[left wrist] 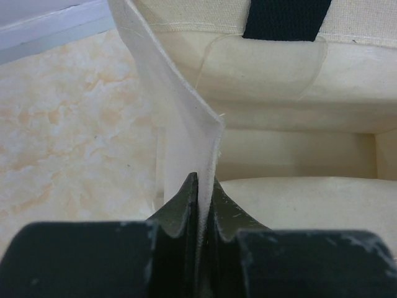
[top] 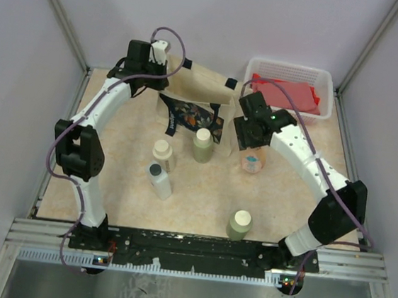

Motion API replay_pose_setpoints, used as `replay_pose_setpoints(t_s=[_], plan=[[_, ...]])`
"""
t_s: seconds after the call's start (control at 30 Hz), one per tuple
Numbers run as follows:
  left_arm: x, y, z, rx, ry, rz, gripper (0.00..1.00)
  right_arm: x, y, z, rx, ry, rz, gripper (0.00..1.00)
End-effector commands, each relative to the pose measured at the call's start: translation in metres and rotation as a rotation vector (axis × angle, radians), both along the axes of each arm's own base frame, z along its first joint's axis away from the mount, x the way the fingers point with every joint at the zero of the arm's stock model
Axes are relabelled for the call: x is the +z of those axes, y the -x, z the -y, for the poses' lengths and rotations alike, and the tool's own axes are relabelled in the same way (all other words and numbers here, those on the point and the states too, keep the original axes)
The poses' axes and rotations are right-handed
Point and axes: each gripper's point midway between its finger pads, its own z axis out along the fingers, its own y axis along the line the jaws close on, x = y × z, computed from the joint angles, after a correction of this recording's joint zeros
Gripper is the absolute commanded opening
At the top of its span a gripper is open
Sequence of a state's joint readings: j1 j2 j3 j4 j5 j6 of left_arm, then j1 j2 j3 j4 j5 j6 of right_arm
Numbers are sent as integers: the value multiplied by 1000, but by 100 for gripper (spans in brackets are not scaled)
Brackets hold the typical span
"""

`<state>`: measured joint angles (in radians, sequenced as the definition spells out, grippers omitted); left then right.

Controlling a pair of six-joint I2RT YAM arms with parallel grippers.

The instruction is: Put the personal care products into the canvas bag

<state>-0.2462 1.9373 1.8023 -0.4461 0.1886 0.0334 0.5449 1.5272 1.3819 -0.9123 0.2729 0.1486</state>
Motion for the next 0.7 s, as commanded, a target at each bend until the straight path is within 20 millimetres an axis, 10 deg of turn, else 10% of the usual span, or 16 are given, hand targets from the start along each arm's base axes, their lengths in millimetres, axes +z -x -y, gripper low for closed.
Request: replay_pose_setpoints(t_s=[0.0, 0.43, 0.67], plan=[[3, 12, 7, -29, 22, -18, 0, 92, -24, 13, -68, -27, 219, 0], [4, 11, 12, -60, 27, -12, 0, 291, -54, 6, -40, -197, 678, 0], [6, 13, 17, -82, 49, -14, 0, 333, -93, -50, 177, -321, 855, 0]])
